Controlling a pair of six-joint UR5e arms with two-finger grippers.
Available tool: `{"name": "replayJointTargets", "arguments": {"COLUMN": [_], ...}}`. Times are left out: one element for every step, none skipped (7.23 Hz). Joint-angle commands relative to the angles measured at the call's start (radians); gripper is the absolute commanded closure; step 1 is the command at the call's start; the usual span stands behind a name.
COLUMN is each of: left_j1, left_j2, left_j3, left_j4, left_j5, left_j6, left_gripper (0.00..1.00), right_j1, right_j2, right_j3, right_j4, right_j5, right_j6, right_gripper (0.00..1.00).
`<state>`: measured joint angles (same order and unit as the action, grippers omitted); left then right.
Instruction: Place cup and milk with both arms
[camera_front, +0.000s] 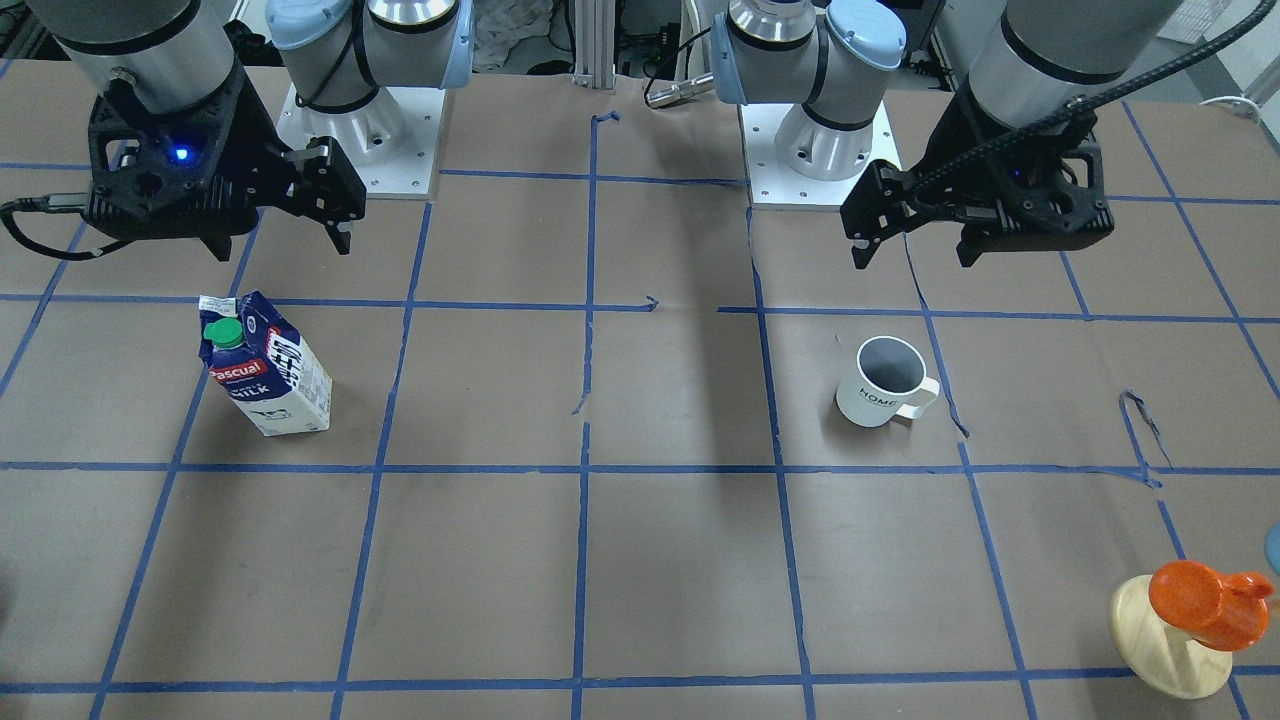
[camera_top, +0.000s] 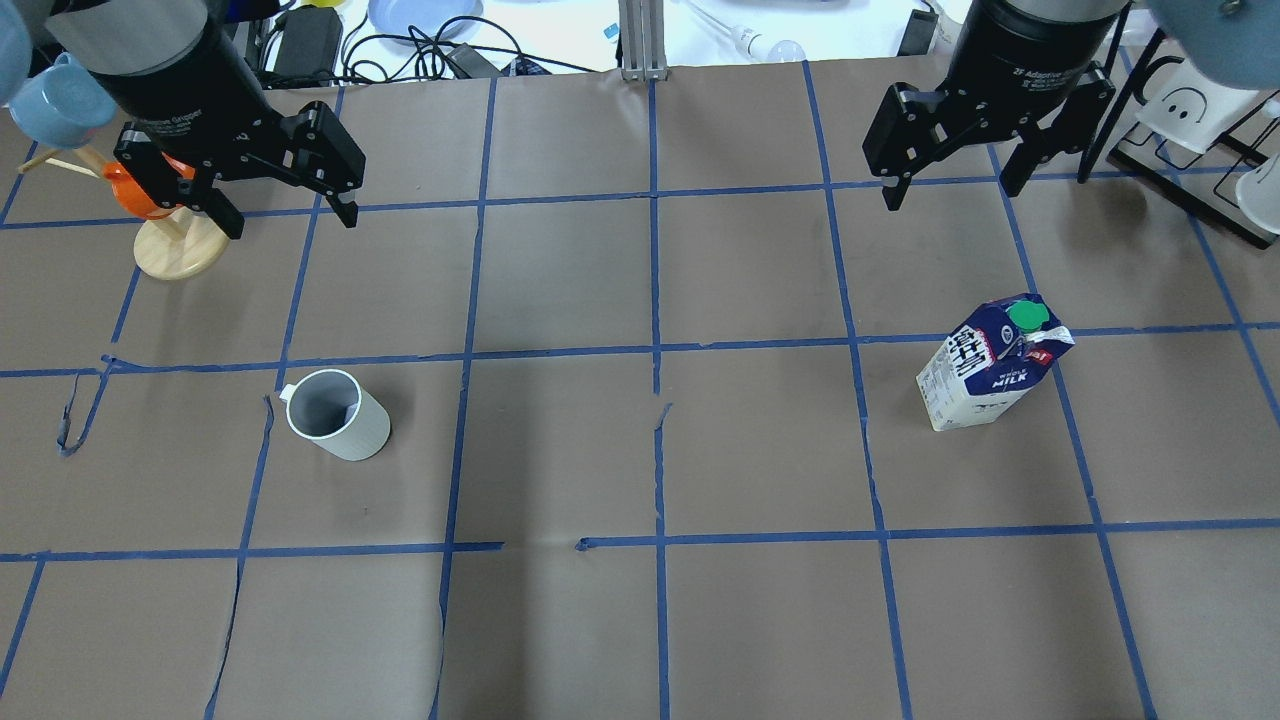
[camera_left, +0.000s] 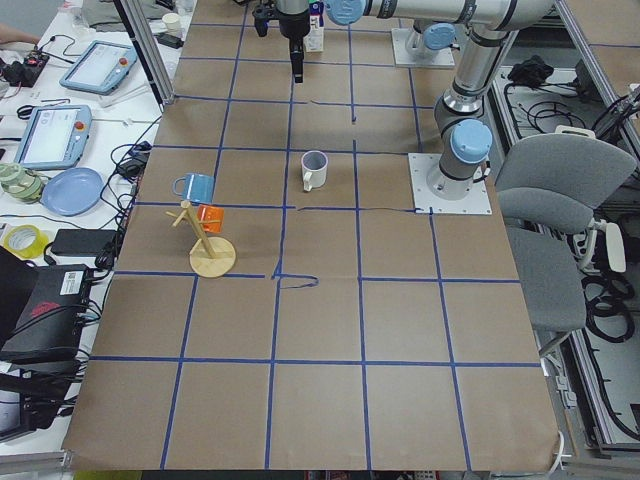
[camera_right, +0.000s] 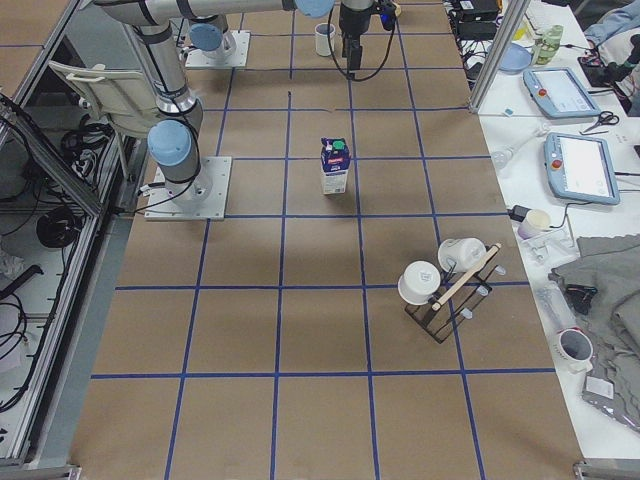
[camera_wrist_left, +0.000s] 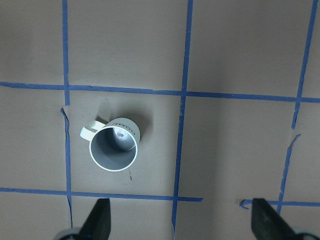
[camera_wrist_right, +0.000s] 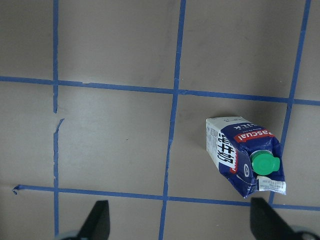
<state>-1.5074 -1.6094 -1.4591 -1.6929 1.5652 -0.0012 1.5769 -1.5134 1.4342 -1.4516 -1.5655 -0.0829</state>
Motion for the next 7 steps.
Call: {"name": "replayJointTargets", "arguments": {"left_j1": [0.001,0.003,0.003,0.003,0.003,0.003,0.003], "left_j2": [0.003,0.005,0.005,0.006,0.006,0.006,0.006], "left_j3": [-0.021,-0.023,-0.024,-0.024,-0.026,-0.033,-0.033], "left_j4": [0.007,0.007,0.007,0.006,0.004,0.006,0.002], "left_j5": [-0.001,-0.001,0.001,0.001,0.002,-0.002,-0.002], "left_j6": [-0.003,-0.003,-0.008,-0.011,-0.011,-0.010,-0.011], "left_gripper": [0.00,0.00,0.00,0.00,0.00,0.00,0.00], "right_j1": [0.000,0.000,0.000,0.000,0.000,0.000,0.000], "right_j2": [-0.001,0.001,0.001,0.001,0.001,0.001,0.001], "right_j3": [0.000,0.000,0.000,0.000,0.000,0.000,0.000], "right_j4": [0.000,0.000,0.000,0.000,0.000,0.000,0.000], "right_j5": [-0.001,-0.001,-0.001,-0.001,0.001,0.001,-0.001], "right_j6": [0.000,0.000,0.000,0.000,0.000,0.000,-0.001], "right_gripper": [0.00,0.00,0.00,0.00,0.00,0.00,0.00]}}
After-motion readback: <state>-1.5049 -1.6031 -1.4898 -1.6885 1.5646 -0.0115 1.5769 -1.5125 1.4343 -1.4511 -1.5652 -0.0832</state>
